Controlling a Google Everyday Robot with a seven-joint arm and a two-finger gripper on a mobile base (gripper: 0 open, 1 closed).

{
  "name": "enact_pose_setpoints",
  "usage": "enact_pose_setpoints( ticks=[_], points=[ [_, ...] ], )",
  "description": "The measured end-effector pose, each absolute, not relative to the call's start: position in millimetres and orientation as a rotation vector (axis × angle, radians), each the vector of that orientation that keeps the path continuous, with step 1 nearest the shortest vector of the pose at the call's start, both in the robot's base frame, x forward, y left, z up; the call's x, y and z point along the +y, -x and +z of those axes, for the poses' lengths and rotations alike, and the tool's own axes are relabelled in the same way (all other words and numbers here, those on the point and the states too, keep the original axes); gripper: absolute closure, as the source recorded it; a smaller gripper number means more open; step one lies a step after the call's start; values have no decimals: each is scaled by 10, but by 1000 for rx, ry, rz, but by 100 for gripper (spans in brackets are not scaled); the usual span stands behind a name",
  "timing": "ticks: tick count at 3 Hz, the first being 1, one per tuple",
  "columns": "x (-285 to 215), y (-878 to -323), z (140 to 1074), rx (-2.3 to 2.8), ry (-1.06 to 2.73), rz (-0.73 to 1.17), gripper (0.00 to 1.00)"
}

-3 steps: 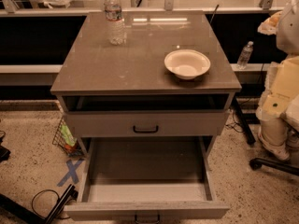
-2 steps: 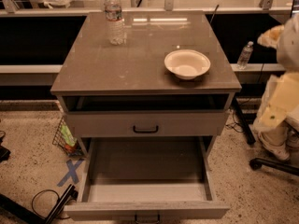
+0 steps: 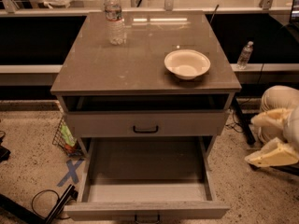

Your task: Close middle drawer

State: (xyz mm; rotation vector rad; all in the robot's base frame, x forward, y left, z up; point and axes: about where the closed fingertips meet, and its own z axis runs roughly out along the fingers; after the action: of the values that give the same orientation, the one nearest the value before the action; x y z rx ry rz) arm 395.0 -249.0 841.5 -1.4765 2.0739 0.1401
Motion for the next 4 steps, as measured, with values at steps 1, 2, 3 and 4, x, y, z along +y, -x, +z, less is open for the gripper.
enact_pose_setpoints(
  ticks=[1, 2, 3, 4],
  points=[
    [-2624, -3852, 7852, 2018, 1375, 201, 61],
    [-2720, -3739, 7389, 1990, 1339, 247, 83],
    [-2736, -3719, 7295, 1978, 1344, 253, 100],
    [-2729, -3714, 7241, 1982, 1337, 263, 100]
  ],
)
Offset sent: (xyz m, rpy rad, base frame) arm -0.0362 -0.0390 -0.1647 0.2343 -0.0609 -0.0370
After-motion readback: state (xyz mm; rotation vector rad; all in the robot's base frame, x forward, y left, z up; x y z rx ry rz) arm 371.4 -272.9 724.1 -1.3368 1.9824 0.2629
